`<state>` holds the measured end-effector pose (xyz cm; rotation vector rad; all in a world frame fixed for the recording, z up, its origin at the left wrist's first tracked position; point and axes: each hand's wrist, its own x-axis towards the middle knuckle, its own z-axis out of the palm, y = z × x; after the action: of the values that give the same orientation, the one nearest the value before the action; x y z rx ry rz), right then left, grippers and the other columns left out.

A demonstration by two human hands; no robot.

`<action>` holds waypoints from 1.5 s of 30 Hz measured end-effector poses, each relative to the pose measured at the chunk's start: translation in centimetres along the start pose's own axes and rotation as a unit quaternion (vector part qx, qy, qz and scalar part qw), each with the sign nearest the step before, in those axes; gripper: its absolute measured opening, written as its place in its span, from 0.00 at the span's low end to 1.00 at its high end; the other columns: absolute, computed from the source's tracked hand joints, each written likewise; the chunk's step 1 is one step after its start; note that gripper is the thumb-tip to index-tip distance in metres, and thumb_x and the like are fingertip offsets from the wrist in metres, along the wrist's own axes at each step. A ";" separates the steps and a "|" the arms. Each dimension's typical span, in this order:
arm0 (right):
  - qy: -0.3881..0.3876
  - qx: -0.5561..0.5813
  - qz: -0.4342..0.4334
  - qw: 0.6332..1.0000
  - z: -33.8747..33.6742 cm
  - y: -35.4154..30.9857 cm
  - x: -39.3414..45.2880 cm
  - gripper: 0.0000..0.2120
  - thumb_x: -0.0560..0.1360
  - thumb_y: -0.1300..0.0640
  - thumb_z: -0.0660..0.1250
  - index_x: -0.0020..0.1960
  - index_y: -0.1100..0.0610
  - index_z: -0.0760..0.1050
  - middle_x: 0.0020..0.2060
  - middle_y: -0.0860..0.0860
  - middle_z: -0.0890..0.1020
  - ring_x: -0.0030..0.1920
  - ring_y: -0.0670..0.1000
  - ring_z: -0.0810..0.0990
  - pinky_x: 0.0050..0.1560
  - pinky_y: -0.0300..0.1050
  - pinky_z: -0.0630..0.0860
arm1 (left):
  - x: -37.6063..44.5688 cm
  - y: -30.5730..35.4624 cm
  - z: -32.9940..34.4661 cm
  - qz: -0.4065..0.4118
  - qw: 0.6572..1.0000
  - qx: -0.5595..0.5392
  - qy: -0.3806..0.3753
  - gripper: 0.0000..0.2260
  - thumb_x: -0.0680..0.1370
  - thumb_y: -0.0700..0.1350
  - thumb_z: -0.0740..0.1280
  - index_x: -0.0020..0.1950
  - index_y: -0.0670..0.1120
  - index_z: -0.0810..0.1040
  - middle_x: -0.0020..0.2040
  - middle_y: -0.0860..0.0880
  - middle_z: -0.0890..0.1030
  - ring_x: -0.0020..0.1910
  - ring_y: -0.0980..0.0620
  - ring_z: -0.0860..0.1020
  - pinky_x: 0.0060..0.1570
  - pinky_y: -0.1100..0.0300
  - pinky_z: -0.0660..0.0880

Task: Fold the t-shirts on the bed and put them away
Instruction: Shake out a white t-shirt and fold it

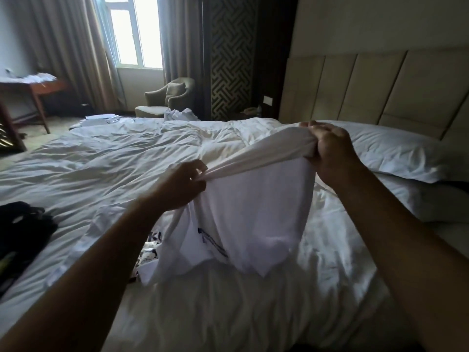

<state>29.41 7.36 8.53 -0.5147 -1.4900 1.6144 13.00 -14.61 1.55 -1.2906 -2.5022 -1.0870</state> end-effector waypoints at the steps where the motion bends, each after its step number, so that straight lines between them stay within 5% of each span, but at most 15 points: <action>1: 0.004 -0.009 -0.012 1.000 0.1 -0.2 0.1 0.11 0.81 0.63 0.61 0.43 0.58 0.80 0.44 0.53 0.82 0.46 0.50 0.81 0.56 0.48 0.79 | -0.1 -0.3 0.1 -0.011 0.999 0.030 0.007 0.05 0.75 0.40 0.68 0.50 0.46 0.78 0.40 0.48 0.78 0.41 0.47 0.74 0.39 0.58 0.64; 5: -0.016 -0.070 -0.009 0.997 1.6 1.3 0.0 0.08 0.80 0.59 0.64 0.55 0.62 0.78 0.46 0.54 0.81 0.48 0.52 0.80 0.56 0.52 0.79 | -1.0 -0.7 1.1 -0.072 0.993 -0.089 0.006 0.05 0.75 0.39 0.66 0.42 0.37 0.77 0.35 0.48 0.75 0.34 0.54 0.74 0.33 0.63 0.66; 7: -0.079 -0.176 0.026 0.981 2.1 2.2 -0.8 0.19 0.78 0.51 0.68 0.63 0.60 0.71 0.51 0.54 0.79 0.52 0.53 0.80 0.55 0.52 0.78 | -0.9 -0.3 1.3 -0.095 0.982 -0.162 0.032 0.11 0.70 0.47 0.61 0.39 0.41 0.77 0.32 0.51 0.73 0.33 0.54 0.70 0.35 0.58 0.66; 10: -0.243 -0.372 0.034 0.895 2.7 4.4 -2.7 0.56 0.67 0.37 0.75 0.80 0.47 0.41 0.74 0.55 0.66 0.72 0.57 0.68 0.69 0.50 0.68 | 0.3 2.3 0.7 -0.106 0.975 -0.195 0.020 0.11 0.71 0.50 0.60 0.32 0.46 0.76 0.28 0.55 0.72 0.30 0.55 0.68 0.33 0.58 0.64; 12: -0.307 -0.487 -0.012 0.818 4.1 6.0 -4.7 0.63 0.60 0.29 0.74 0.77 0.37 0.32 0.78 0.59 0.56 0.76 0.62 0.58 0.71 0.55 0.63 | 1.9 4.1 0.4 -0.099 0.975 -0.201 0.008 0.13 0.76 0.45 0.65 0.32 0.46 0.76 0.28 0.54 0.74 0.31 0.53 0.70 0.32 0.60 0.66; 14: -0.254 -0.557 -0.087 0.786 5.6 7.2 -6.0 0.59 0.60 0.28 0.74 0.78 0.39 0.41 0.74 0.61 0.58 0.74 0.64 0.58 0.70 0.60 0.65 | 3.2 5.6 0.2 -0.103 0.976 -0.189 -0.007 0.08 0.77 0.43 0.68 0.38 0.44 0.78 0.35 0.48 0.78 0.35 0.51 0.75 0.34 0.62 0.71; 18: -0.102 -0.451 -0.220 0.859 6.2 7.8 -4.1 0.23 0.72 0.49 0.74 0.62 0.60 0.75 0.59 0.58 0.72 0.61 0.60 0.72 0.58 0.49 0.71 | 3.0 6.5 -0.4 -0.048 0.967 -0.237 -0.083 0.25 0.66 0.47 0.81 0.58 0.40 0.77 0.47 0.42 0.81 0.42 0.54 0.81 0.44 0.61 0.79; 22: -0.149 -0.387 -0.246 0.876 5.6 8.3 -3.7 0.02 0.70 0.63 0.66 0.43 0.59 0.74 0.37 0.54 0.79 0.39 0.55 0.79 0.39 0.48 0.72 | 0.7 4.8 1.6 0.003 0.981 -0.191 -0.027 0.25 0.73 0.41 0.76 0.66 0.41 0.71 0.42 0.52 0.77 0.34 0.72 0.77 0.35 0.75 0.71; 25: -0.146 -0.339 -0.208 0.906 5.2 8.8 -3.9 0.10 0.70 0.62 0.63 0.34 0.53 0.64 0.27 0.48 0.71 0.29 0.42 0.71 0.32 0.38 0.65 | -1.3 3.1 4.2 -0.021 0.973 -0.228 -0.005 0.30 0.72 0.53 0.75 0.71 0.49 0.70 0.52 0.47 0.80 0.41 0.63 0.78 0.39 0.69 0.75; 28: -0.116 -0.324 -0.192 0.919 4.7 8.2 -2.9 0.13 0.72 0.61 0.65 0.32 0.54 0.64 0.27 0.48 0.69 0.29 0.41 0.68 0.32 0.35 0.63 | -4.1 1.2 8.6 -0.042 0.983 -0.180 0.024 0.37 0.70 0.60 0.75 0.74 0.50 0.67 0.58 0.48 0.79 0.50 0.53 0.79 0.47 0.58 0.77; 32: -0.138 -0.361 -0.224 0.895 4.9 7.0 -2.5 0.12 0.71 0.62 0.67 0.33 0.55 0.67 0.27 0.47 0.70 0.31 0.44 0.69 0.34 0.41 0.64 | -5.7 0.3 12.5 -0.107 0.988 -0.080 0.074 0.13 0.76 0.48 0.68 0.49 0.38 0.81 0.45 0.37 0.83 0.47 0.38 0.81 0.38 0.55 0.66; 38: 0.024 -0.400 -0.160 0.902 0.0 5.9 1.5 0.16 0.75 0.57 0.66 0.33 0.52 0.62 0.32 0.48 0.69 0.41 0.52 0.71 0.40 0.44 0.63 | -4.4 -2.6 9.0 -0.142 0.975 -0.168 0.027 0.22 0.76 0.58 0.65 0.36 0.39 0.77 0.25 0.52 0.71 0.25 0.56 0.68 0.30 0.56 0.63; 41: 0.008 -0.487 -0.079 0.870 -0.4 6.4 2.2 0.10 0.78 0.52 0.64 0.53 0.58 0.73 0.49 0.57 0.79 0.53 0.59 0.77 0.46 0.49 0.68 | -2.2 -0.6 5.8 -0.120 0.965 -0.227 0.042 0.19 0.81 0.51 0.66 0.35 0.40 0.75 0.28 0.51 0.70 0.28 0.55 0.66 0.30 0.57 0.62; 43: -0.062 -0.535 -0.055 0.841 0.3 6.7 1.4 0.28 0.76 0.51 0.68 0.71 0.60 0.63 0.65 0.62 0.72 0.65 0.63 0.72 0.59 0.55 0.72 | -0.4 1.2 3.9 -0.124 0.947 -0.293 0.043 0.19 0.80 0.54 0.67 0.34 0.43 0.76 0.30 0.49 0.72 0.30 0.52 0.68 0.32 0.57 0.64; 45: -0.200 -0.512 -0.098 0.830 1.7 6.5 -0.4 0.45 0.71 0.48 0.75 0.79 0.53 0.51 0.75 0.59 0.59 0.75 0.60 0.58 0.72 0.58 0.62 | 1.0 2.7 2.2 -0.110 0.944 -0.310 0.024 0.19 0.76 0.59 0.69 0.30 0.47 0.77 0.30 0.50 0.74 0.31 0.51 0.71 0.34 0.57 0.66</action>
<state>26.30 6.59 2.60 -0.5681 -2.6136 0.6455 14.88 -11.51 1.85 -1.0793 -2.3906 -2.0504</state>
